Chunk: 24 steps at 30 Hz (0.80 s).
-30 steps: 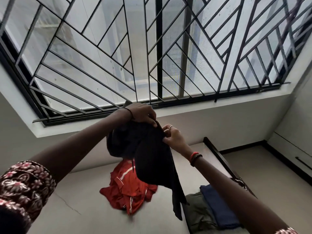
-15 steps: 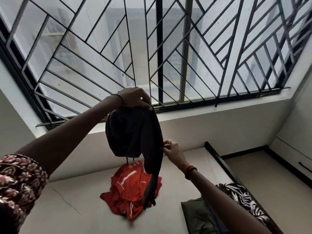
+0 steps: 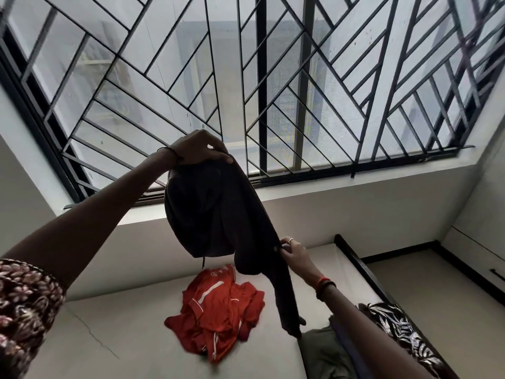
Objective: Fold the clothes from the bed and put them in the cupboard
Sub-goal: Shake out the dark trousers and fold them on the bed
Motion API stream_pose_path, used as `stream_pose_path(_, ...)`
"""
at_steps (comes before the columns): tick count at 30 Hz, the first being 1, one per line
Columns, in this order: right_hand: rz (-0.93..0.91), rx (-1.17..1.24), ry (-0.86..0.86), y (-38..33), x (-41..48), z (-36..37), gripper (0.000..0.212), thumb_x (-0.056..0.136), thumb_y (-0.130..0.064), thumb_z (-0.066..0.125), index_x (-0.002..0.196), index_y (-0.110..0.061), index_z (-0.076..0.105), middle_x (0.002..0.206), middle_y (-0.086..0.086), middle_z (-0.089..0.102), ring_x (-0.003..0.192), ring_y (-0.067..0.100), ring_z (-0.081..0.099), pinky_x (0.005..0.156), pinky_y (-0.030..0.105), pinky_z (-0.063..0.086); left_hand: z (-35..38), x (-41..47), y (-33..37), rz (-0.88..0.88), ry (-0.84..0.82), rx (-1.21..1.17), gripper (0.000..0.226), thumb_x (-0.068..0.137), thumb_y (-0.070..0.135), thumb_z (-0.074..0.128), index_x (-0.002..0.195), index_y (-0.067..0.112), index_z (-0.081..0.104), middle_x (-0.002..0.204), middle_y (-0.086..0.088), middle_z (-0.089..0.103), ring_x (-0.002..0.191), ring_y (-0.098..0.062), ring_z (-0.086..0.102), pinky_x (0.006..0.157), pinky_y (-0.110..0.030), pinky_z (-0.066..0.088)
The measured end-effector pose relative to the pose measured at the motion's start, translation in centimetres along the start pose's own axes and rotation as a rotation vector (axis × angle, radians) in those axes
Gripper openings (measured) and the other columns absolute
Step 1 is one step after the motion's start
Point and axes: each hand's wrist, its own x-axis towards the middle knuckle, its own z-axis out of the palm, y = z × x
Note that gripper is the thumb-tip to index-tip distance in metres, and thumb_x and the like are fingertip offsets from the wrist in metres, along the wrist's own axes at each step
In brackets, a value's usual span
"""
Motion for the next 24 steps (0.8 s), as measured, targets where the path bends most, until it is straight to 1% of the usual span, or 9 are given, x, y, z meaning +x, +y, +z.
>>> stream_pose_path(4, 0.086, 0.347, -0.117, -0.5, -0.9, -3.4, 0.008, 0.087, -0.008, 0.065, 0.094, -0.005, 0.063, 0.084, 0.006, 0.068, 0.075, 0.011, 0.065, 0.069, 0.023, 0.053, 0.7, -0.5, -2.4, -0.088, 0.022, -0.029, 0.011, 0.076, 0.037, 0.075, 0.078, 0.026, 0.072, 0.077, 0.007, 0.068, 0.087, -0.013, 0.062, 0.085, -0.033, 0.047)
stream_pose_path(7, 0.068, 0.444, -0.117, -1.8, -0.9, -5.0, 0.019, 0.084, -0.010, 0.068, 0.099, 0.001, 0.066, 0.089, 0.009, 0.068, 0.081, 0.016, 0.064, 0.074, 0.026, 0.053, 2.5, -1.1, -4.2, -0.167, -0.017, -0.040, 0.019, 0.078, 0.032, 0.074, 0.095, 0.025, 0.074, 0.083, 0.006, 0.069, 0.094, -0.014, 0.063, 0.092, -0.034, 0.046)
stream_pose_path(10, 0.035, 0.470, -0.150, -3.9, -0.3, -5.2, 0.012, 0.083, -0.013, 0.070, 0.091, -0.005, 0.068, 0.083, 0.004, 0.068, 0.076, 0.012, 0.064, 0.069, 0.021, 0.053, 5.0, -1.8, -5.0, -0.194, -0.046, -0.088, 0.032, 0.078, 0.027, 0.074, 0.109, 0.025, 0.070, 0.091, 0.007, 0.072, 0.103, -0.012, 0.062, 0.099, -0.036, 0.043)
stream_pose_path(12, 0.012, 0.430, -0.180, -5.2, 0.2, -4.7, 0.007, 0.083, -0.012, 0.070, 0.087, -0.008, 0.067, 0.078, 0.001, 0.066, 0.072, 0.008, 0.061, 0.065, 0.017, 0.050, 7.2, -2.5, -5.0, -0.182, -0.068, -0.154, 0.026, 0.076, 0.025, 0.076, 0.101, 0.030, 0.072, 0.092, 0.016, 0.072, 0.099, -0.005, 0.064, 0.100, -0.034, 0.045)
stream_pose_path(14, 0.009, 0.384, -0.207, -6.2, 0.5, -3.9, 0.006, 0.083, -0.010, 0.070, 0.085, -0.007, 0.065, 0.075, 0.000, 0.062, 0.069, 0.007, 0.058, 0.064, 0.015, 0.048, 9.4, -3.5, -4.6, -0.138, -0.121, -0.238, 0.025, 0.072, 0.028, 0.078, 0.086, 0.047, 0.071, 0.087, 0.028, 0.068, 0.092, 0.008, 0.063, 0.100, -0.032, 0.046)
stream_pose_path(16, 0.003, 0.356, -0.237, -6.9, 0.8, -3.2, 0.008, 0.082, -0.010, 0.071, 0.085, -0.006, 0.064, 0.075, 0.001, 0.061, 0.068, 0.007, 0.056, 0.063, 0.015, 0.047, 11.5, -4.4, -3.7, -0.115, -0.147, -0.351, 0.027, 0.072, 0.027, 0.075, 0.082, 0.051, 0.071, 0.098, 0.016, 0.071, 0.098, 0.005, 0.063, 0.101, -0.029, 0.045)
stream_pose_path(19, 0.001, 0.297, -0.335, -7.5, 0.9, -2.5, 0.005, 0.082, -0.012, 0.072, 0.084, -0.011, 0.067, 0.077, 0.000, 0.064, 0.070, 0.007, 0.059, 0.066, 0.016, 0.049, 14.5, -4.9, -1.9, -0.069, -0.232, -0.462, 0.029, 0.079, 0.021, 0.071, 0.106, 0.032, 0.070, 0.115, 0.010, 0.066, 0.110, 0.006, 0.057, 0.103, -0.018, 0.040)
stream_pose_path(22, -0.016, 0.256, -0.397, -7.8, 0.8, -2.5, 0.008, 0.081, -0.010, 0.072, 0.089, -0.009, 0.071, 0.088, 0.005, 0.069, 0.080, 0.010, 0.062, 0.078, 0.020, 0.049, 16.1, -5.0, -0.3, -0.043, -0.336, -0.528, 0.034, 0.085, 0.017, 0.066, 0.119, 0.020, 0.064, 0.106, 0.026, 0.064, 0.104, 0.013, 0.056, 0.091, -0.006, 0.039)
stream_pose_path(24, -0.018, 0.276, -0.362, -7.9, 0.5, -3.0, 0.012, 0.081, -0.008, 0.071, 0.093, -0.005, 0.071, 0.091, 0.008, 0.069, 0.083, 0.011, 0.062, 0.080, 0.020, 0.049, 16.6, -5.1, 0.1, -0.079, -0.372, -0.594, 0.034, 0.086, 0.014, 0.065, 0.120, 0.012, 0.063, 0.100, 0.026, 0.067, 0.100, 0.012, 0.058, 0.087, -0.005, 0.040)
